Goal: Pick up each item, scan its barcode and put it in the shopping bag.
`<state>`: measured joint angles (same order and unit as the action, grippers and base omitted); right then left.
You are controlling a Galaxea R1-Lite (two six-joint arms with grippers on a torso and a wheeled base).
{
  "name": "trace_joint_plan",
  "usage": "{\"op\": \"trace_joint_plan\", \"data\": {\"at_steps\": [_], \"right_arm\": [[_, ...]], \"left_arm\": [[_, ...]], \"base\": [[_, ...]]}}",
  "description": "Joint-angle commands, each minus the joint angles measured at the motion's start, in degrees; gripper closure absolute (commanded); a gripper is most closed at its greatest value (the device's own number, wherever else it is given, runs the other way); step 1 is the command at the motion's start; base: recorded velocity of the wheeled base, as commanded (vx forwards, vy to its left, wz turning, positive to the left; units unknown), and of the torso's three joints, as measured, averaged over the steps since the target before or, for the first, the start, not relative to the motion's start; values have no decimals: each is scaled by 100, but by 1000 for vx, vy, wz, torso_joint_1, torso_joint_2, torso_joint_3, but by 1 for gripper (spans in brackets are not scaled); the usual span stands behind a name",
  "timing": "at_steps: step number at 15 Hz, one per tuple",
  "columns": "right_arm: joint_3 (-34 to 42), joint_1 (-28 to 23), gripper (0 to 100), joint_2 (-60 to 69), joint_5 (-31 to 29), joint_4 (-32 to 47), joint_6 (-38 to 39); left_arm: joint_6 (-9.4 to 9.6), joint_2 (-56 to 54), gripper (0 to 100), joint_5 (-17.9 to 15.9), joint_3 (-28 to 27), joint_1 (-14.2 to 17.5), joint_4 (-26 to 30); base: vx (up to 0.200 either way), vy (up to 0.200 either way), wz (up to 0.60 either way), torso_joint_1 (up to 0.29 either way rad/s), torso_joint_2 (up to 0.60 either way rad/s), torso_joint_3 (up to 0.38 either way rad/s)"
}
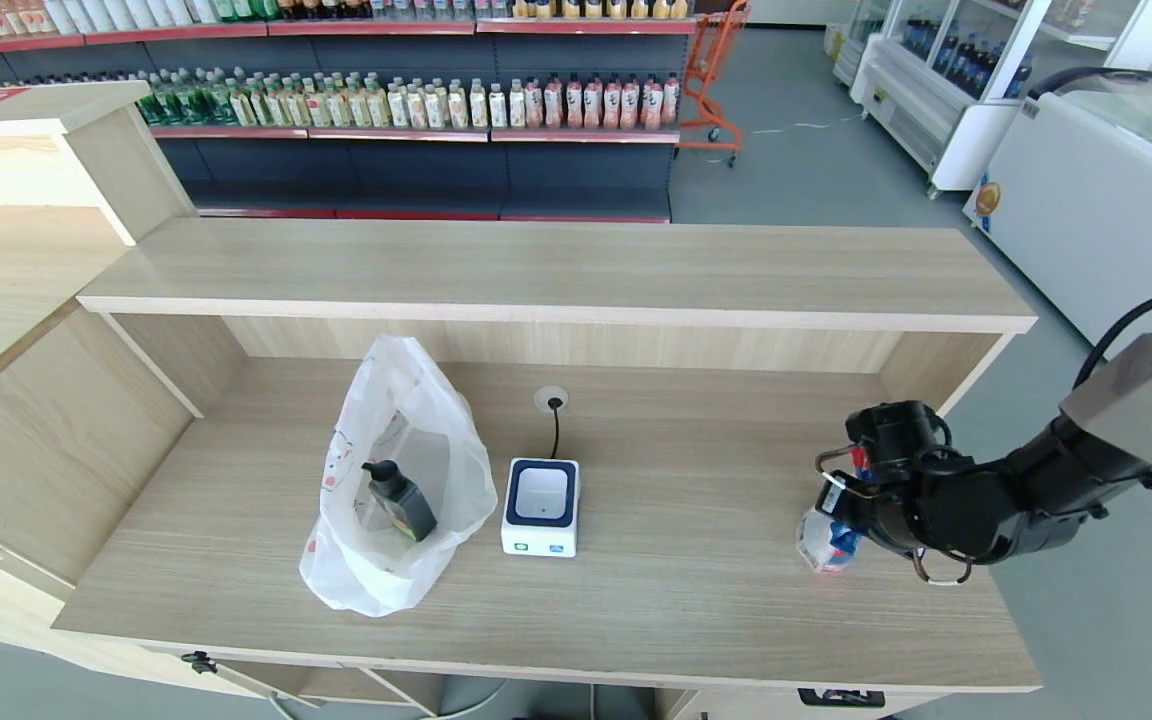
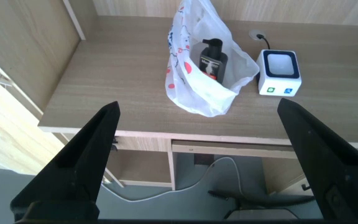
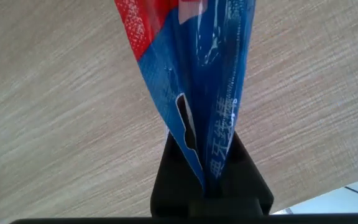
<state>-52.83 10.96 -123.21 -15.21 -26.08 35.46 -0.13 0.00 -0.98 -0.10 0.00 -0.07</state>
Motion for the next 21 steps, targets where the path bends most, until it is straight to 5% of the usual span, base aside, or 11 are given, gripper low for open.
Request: {"op": "trace_joint_plan", "data": {"at_steps": [1,3,5,7,9,13,17,21], "right_arm": [[230,3,100,922,985,-108,-672],[405,-24,100,1449,1917,-91,-1156],[950,-156,100,2337,4053,-82,-2017],[1267,-68,100,2952,5459,-91,-2043],[1399,240,100,3347,6153,-82,-1824],[1284,1101,100,3593,6241,-117,-778],[1012,1989,100,3550,5362,-135,382],[1003,2420,100,3444,5019,-390,725]], "left_arm": [[-4,0,0,1,1,0,7],[-4,0,0,1,1,0,-1],[-4,0,0,1,1,0,-1],[-4,0,0,1,1,0,-1],[-4,0,0,1,1,0,-1],[-4,0,0,1,1,0,-1],[-4,0,0,1,1,0,-1],[-4,0,0,1,1,0,-1]], "base": [[0,0,0,0,0,0],[0,0,0,0,0,0],[0,0,0,0,0,0],[0,0,0,0,0,0],[0,0,0,0,0,0],[0,0,0,0,0,0],[0,0,0,0,0,0],[0,0,0,0,0,0]]}}
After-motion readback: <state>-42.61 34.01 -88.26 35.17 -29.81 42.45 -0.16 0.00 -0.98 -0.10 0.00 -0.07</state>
